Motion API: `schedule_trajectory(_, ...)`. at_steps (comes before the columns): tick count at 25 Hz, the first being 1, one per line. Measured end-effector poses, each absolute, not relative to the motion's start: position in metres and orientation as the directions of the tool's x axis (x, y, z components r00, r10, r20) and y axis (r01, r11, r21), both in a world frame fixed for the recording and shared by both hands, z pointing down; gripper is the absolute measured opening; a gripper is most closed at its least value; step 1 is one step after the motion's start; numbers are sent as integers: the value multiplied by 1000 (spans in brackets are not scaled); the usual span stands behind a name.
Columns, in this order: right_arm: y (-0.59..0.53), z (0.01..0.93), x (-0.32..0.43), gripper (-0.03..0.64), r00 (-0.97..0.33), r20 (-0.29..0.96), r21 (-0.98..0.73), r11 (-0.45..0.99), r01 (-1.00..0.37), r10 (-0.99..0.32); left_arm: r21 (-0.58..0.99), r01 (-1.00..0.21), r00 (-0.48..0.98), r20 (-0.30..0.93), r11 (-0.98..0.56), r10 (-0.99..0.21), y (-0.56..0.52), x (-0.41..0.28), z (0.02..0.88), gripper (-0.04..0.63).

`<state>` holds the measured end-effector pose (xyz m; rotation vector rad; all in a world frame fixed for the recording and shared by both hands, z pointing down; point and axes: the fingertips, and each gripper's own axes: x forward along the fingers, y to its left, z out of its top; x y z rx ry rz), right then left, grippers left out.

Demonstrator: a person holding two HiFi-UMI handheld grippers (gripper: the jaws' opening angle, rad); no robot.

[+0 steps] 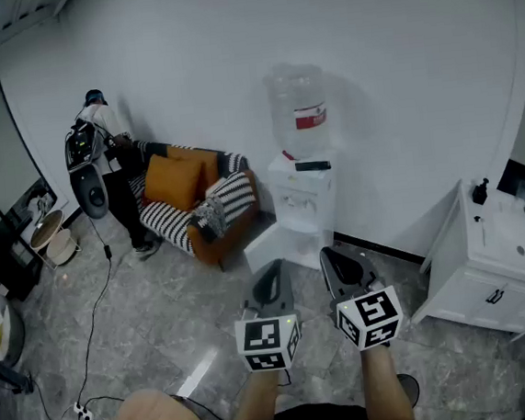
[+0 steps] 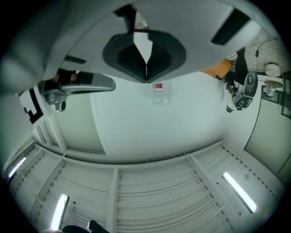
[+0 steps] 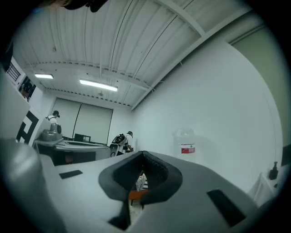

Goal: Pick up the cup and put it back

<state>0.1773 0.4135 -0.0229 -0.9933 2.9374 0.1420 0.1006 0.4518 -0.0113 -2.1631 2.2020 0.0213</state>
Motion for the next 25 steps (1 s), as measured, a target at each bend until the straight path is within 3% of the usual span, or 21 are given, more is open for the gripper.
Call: schedule_trajectory(25, 407, -33, 172, 11, -789, -89, 45, 788, -613, -608, -9, -1000, -13, -77, 14, -997, 451, 90, -26, 12)
